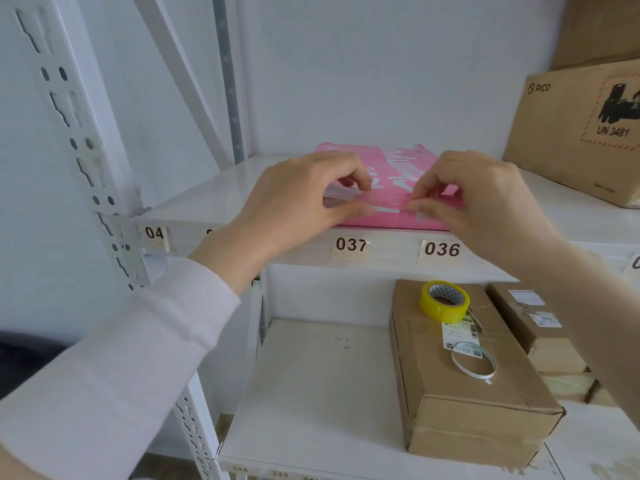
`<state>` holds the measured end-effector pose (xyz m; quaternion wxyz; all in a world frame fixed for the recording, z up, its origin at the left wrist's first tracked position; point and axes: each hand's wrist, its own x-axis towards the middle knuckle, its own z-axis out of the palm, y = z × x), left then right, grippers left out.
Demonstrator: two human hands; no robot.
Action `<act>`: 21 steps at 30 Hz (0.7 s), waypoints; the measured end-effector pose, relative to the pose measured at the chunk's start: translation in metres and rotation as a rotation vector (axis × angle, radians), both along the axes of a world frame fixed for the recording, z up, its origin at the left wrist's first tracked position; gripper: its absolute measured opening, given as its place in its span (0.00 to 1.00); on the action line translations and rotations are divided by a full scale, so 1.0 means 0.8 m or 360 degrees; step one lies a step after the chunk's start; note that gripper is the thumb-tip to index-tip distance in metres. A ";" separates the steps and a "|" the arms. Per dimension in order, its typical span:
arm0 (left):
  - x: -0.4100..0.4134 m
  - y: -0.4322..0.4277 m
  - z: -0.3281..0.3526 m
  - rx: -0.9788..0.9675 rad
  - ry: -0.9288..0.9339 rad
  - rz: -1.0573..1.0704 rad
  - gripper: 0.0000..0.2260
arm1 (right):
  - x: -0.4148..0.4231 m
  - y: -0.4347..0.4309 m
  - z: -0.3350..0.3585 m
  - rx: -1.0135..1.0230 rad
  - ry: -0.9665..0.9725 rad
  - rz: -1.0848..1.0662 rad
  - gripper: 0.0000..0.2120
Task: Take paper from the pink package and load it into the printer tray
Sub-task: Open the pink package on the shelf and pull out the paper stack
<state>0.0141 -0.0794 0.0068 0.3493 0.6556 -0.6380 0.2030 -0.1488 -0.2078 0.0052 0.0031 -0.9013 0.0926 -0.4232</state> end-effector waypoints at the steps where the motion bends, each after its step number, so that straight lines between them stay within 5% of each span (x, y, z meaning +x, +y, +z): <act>1: -0.003 -0.002 0.000 0.0019 -0.0047 -0.0017 0.10 | 0.000 0.001 0.004 0.0066 0.0038 0.0019 0.07; 13: -0.006 -0.009 0.014 -0.0017 0.0250 0.0010 0.06 | 0.005 -0.002 0.025 0.0399 0.0138 0.0044 0.05; 21: -0.008 -0.004 0.021 0.0137 0.0180 0.0036 0.05 | -0.025 -0.009 0.016 0.0199 0.0124 0.0147 0.12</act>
